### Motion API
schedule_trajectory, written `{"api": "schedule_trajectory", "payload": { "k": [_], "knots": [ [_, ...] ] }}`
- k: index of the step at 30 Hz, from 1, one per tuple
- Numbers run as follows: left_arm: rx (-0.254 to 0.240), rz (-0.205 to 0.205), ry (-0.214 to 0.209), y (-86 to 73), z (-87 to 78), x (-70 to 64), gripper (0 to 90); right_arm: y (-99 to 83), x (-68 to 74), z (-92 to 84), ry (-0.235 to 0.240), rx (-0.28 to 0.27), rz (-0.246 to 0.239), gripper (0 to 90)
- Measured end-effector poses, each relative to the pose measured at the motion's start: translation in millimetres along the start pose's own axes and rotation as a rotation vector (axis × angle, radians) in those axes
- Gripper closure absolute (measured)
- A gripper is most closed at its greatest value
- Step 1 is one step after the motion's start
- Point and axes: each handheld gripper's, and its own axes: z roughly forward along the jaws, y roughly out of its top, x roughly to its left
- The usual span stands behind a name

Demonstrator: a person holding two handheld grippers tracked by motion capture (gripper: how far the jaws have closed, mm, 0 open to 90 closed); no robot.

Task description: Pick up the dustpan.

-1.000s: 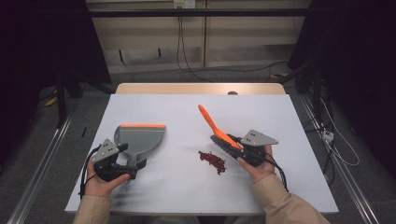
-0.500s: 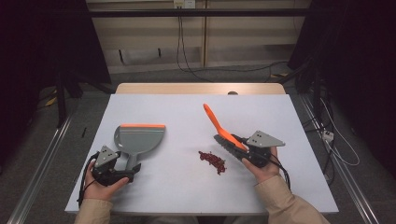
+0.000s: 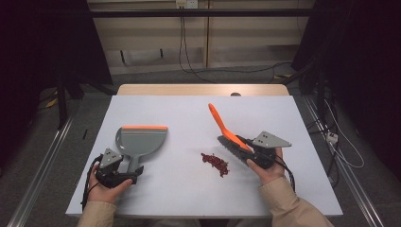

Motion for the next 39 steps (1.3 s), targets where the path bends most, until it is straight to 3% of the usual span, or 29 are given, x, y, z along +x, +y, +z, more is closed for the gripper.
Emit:
{"api": "schedule_trajectory", "payload": {
  "k": [8,16,22,25,29,34,39],
  "knots": [
    [0.015,-0.017,0.026,-1.9,-2.3,6.0,17.2,0.0,-0.3,-1.4,0.000,-0.002,-0.002,70.9],
    [0.012,-0.040,0.052,-4.2,-10.8,18.7,33.1,0.7,-2.2,-3.1,-0.005,-0.009,0.003,70.9],
    [0.009,-0.014,0.039,3.8,-7.5,14.0,28.7,1.3,-1.4,-3.0,0.003,-0.018,0.007,70.9],
    [0.038,0.012,0.040,12.3,1.4,10.5,25.9,1.1,-1.6,-2.6,0.005,-0.017,0.008,70.9],
    [0.082,0.013,0.047,14.9,13.3,12.1,27.0,0.9,-1.6,-2.6,0.005,-0.017,0.010,70.9],
    [0.112,-0.009,0.063,15.1,18.7,16.4,36.0,0.6,-2.2,-2.2,0.006,-0.015,0.015,70.9],
    [0.101,-0.004,0.062,15.8,19.0,19.1,60.7,0.4,-2.3,-2.4,0.003,-0.013,0.014,70.9]
  ]
}}
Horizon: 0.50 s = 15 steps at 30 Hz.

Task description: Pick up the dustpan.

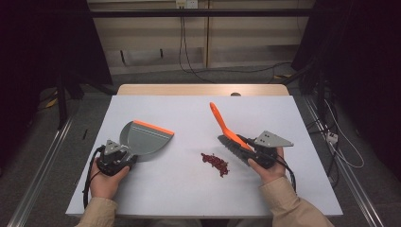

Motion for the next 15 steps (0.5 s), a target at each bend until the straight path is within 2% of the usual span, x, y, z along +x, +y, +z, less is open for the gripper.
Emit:
{"api": "schedule_trajectory", "payload": {
  "k": [5,9,11,12,13,14,15],
  "knots": [
    [-0.024,-0.007,0.011,0.8,-1.5,2.7,62.9,-0.2,-0.5,0.0,0.002,-0.002,0.003,70.9],
    [-0.053,-0.006,-0.001,2.1,-4.2,4.0,63.1,-0.2,-1.4,-0.3,0.002,-0.006,0.004,70.9],
    [-0.068,0.005,-0.015,4.7,-8.1,3.7,63.2,-0.6,-2.2,-0.6,-0.001,-0.002,0.009,70.9],
    [-0.077,0.015,-0.043,8.2,-12.7,1.8,63.2,-0.7,-2.5,-0.7,-0.003,-0.002,0.010,70.9],
    [-0.077,0.015,-0.043,8.2,-12.7,1.8,63.2,-0.8,-2.8,-0.7,-0.003,-0.003,0.009,70.9],
    [-0.083,0.050,-0.055,11.9,-16.9,-2.2,63.1,-0.8,-3.1,-0.7,-0.002,-0.002,0.009,70.9],
    [-0.081,0.059,-0.068,13.6,-18.7,-4.2,63.1,-0.9,-3.4,-0.7,-0.005,-0.003,0.010,70.9]
  ]
}}
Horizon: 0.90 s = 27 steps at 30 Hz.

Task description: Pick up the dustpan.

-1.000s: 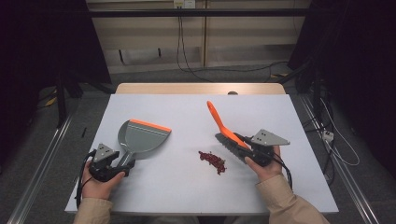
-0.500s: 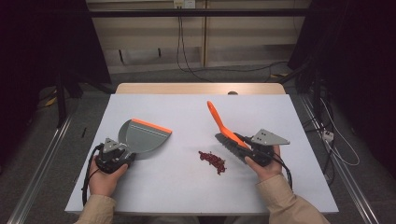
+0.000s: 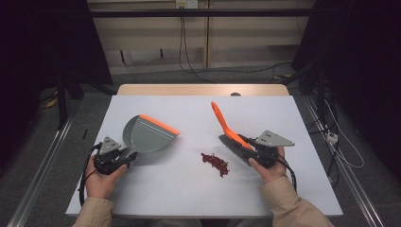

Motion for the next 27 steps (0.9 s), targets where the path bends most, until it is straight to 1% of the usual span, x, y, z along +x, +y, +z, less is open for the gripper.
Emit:
{"api": "schedule_trajectory", "payload": {
  "k": [1,2,3,4,5,6,7,8,9,10,11,12,13,14,15,16,17,18,19,20,21,22,23,24,25,26,27],
  "knots": [
    [-0.005,0.008,-0.018,1.4,-0.7,-2.0,63.1,-0.1,-0.2,0.0,-0.002,0.001,0.002,70.9],
    [-0.005,0.008,-0.018,1.4,-0.7,-2.0,63.1,-0.1,-0.3,0.1,-0.002,0.004,0.005,70.9],
    [-0.006,0.024,-0.054,3.9,-1.3,-5.7,63.1,-0.3,-0.4,0.2,-0.004,0.005,0.003,70.9],
    [-0.006,0.024,-0.054,3.9,-1.3,-5.7,63.1,-0.3,-0.4,0.2,-0.004,0.005,0.003,70.9],
    [-0.012,0.033,-0.101,5.4,-1.3,-8.8,63.1,-0.5,-0.5,0.3,-0.003,0.007,0.004,70.9],
    [-0.012,0.033,-0.101,5.4,-1.3,-8.8,63.1,-0.5,-0.5,0.3,-0.003,0.007,0.004,70.9],
    [-0.020,0.055,-0.128,6.6,-2.4,-11.8,63.1,-0.5,-0.7,0.5,-0.005,0.008,0.002,70.9],
    [-0.020,0.055,-0.128,6.6,-2.4,-11.8,63.1,-0.5,-0.7,0.5,-0.005,0.008,0.002,70.9],
    [-0.015,0.072,-0.148,8.0,-5.0,-14.4,63.1,-0.7,-1.2,0.5,-0.005,0.008,0.003,70.9],
    [-0.015,0.072,-0.148,8.0,-5.0,-14.4,63.1,-0.7,-1.2,0.5,-0.005,0.008,0.003,70.9],
    [-0.016,0.094,-0.165,9.2,-7.1,-17.5,63.1,-0.9,-1.8,0.7,-0.009,0.008,0.007,70.9],
    [-0.016,0.094,-0.165,9.2,-7.1,-17.5,63.1,-0.9,-1.8,0.7,-0.009,0.008,0.007,70.9],
    [-0.008,0.117,-0.191,10.5,-8.4,-20.9,63.0,-1.2,-2.2,1.0,-0.013,0.013,0.010,70.9],
    [-0.008,0.117,-0.191,10.5,-8.4,-20.9,63.1,-1.2,-2.2,1.0,-0.013,0.013,0.010,70.9],
    [-0.001,0.140,-0.218,11.7,-8.4,-25.1,63.1,-1.5,-2.2,1.9,-0.014,0.015,0.008,70.9],
    [-0.001,0.140,-0.218,11.7,-8.4,-25.1,63.1,-1.7,-2.1,2.3,-0.016,0.017,0.009,70.9],
    [0.006,0.159,-0.235,12.6,-8.1,-28.9,63.1,-1.9,-2.0,2.7,-0.018,0.018,0.009,70.9],
    [0.006,0.159,-0.235,12.6,-8.1,-28.9,63.1,-2.0,-2.1,3.0,-0.018,0.018,0.011,70.9],
    [0.012,0.179,-0.244,12.9,-8.1,-32.1,63.0,-2.0,-2.3,3.2,-0.020,0.020,0.010,70.9],
    [0.012,0.179,-0.244,12.9,-8.1,-32.1,63.0,-2.0,-2.3,3.2,-0.020,0.020,0.010,70.9],
    [0.019,0.191,-0.267,12.5,-8.7,-35.0,63.0,-2.4,-3.1,3.4,-0.023,0.021,0.013,70.9],
    [0.019,0.191,-0.267,12.5,-8.7,-35.0,63.1,-2.4,-3.5,3.6,-0.026,0.021,0.012,70.9],
    [0.022,0.206,-0.282,12.0,-9.1,-37.1,63.0,-2.5,-3.7,3.7,-0.030,0.023,0.014,70.9],
    [0.022,0.206,-0.282,12.0,-9.1,-37.1,63.0,-2.7,-4.1,3.8,-0.030,0.022,0.016,70.9],
    [0.029,0.220,-0.291,11.3,-9.9,-39.4,63.0,-2.9,-4.4,4.0,-0.031,0.021,0.016,70.9],
    [0.029,0.220,-0.291,11.3,-9.9,-39.4,63.0,-2.9,-4.4,4.0,-0.031,0.021,0.016,70.9],
    [0.035,0.228,-0.307,10.1,-11.0,-40.9,63.0,-3.0,-4.5,4.2,-0.035,0.026,0.018,70.9]
  ]
}}
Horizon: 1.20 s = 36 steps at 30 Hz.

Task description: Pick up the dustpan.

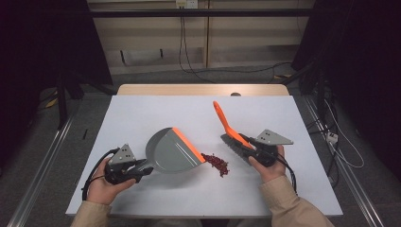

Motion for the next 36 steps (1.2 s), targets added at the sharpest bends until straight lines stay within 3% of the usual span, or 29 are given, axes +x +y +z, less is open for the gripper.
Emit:
{"api": "schedule_trajectory", "payload": {
  "k": [12,18,23,24,36],
  "knots": [
    [0.052,0.055,-0.062,-2.5,1.2,-14.4,63.0,-2.4,2.7,4.7,-0.026,0.019,0.004,70.9],
    [0.071,0.053,-0.092,-4.8,7.1,-19.1,63.0,-3.4,5.6,6.6,-0.029,0.031,0.002,70.9],
    [0.097,0.054,-0.091,-6.0,10.1,-20.3,63.0,-4.9,8.4,9.4,-0.040,0.041,-0.006,70.9],
    [0.093,0.051,-0.109,-6.7,11.6,-21.0,62.9,-5.3,9.3,9.7,-0.043,0.048,-0.002,70.9],
    [0.096,0.083,-0.137,-2.3,19.3,-30.4,62.9,-9.6,21.6,16.6,-0.064,0.086,-0.061,70.9]
  ]
}}
